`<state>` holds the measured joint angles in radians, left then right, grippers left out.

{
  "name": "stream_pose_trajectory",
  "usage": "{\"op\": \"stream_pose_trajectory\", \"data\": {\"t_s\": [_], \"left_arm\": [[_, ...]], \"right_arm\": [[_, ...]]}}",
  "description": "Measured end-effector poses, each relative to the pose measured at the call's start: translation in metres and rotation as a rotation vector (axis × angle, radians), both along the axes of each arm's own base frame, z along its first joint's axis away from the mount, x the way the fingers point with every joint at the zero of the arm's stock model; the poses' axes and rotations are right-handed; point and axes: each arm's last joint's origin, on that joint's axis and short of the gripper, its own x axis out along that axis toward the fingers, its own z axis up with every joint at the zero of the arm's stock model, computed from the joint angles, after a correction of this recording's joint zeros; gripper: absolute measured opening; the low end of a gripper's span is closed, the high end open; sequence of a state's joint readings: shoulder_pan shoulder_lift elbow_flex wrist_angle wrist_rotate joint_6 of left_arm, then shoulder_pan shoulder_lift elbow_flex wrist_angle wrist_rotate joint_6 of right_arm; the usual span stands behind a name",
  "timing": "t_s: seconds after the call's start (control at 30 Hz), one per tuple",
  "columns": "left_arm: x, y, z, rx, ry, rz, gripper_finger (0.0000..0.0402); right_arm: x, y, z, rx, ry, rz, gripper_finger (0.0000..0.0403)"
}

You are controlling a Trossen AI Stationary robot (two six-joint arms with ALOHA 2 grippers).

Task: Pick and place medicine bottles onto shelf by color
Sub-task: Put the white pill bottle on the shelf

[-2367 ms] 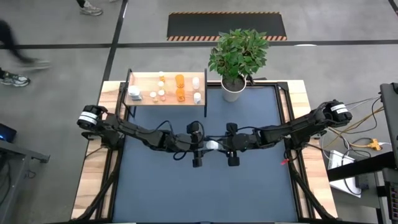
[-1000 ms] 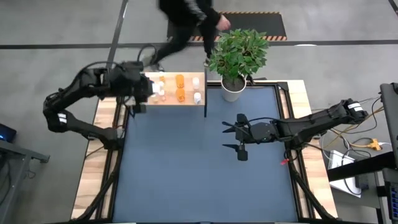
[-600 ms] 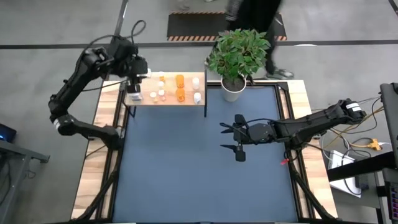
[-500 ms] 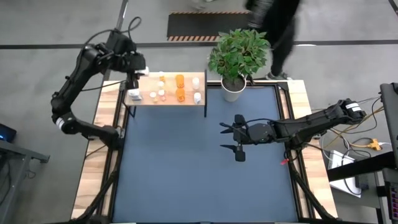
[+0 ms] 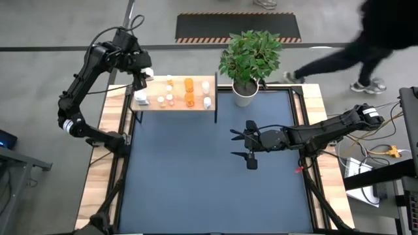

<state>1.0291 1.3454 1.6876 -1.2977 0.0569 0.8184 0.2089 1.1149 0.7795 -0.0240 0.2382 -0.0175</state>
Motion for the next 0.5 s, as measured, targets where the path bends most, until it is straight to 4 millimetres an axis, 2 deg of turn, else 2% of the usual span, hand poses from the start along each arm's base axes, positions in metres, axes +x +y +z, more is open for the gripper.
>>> {"op": "stream_pose_trajectory", "data": {"t_s": [0.27,0.5], "left_arm": [[0.007,0.015,-0.021,-0.079,0.04,0.036,0.0162],[0.009,0.02,-0.042,-0.147,0.063,0.057,0.0162]], "right_arm": [[0.0,0.0,0.0,0.002,0.001,-0.001,0.0246],[-0.001,0.0,-0.001,0.012,0.011,-0.006,0.0247]]}}
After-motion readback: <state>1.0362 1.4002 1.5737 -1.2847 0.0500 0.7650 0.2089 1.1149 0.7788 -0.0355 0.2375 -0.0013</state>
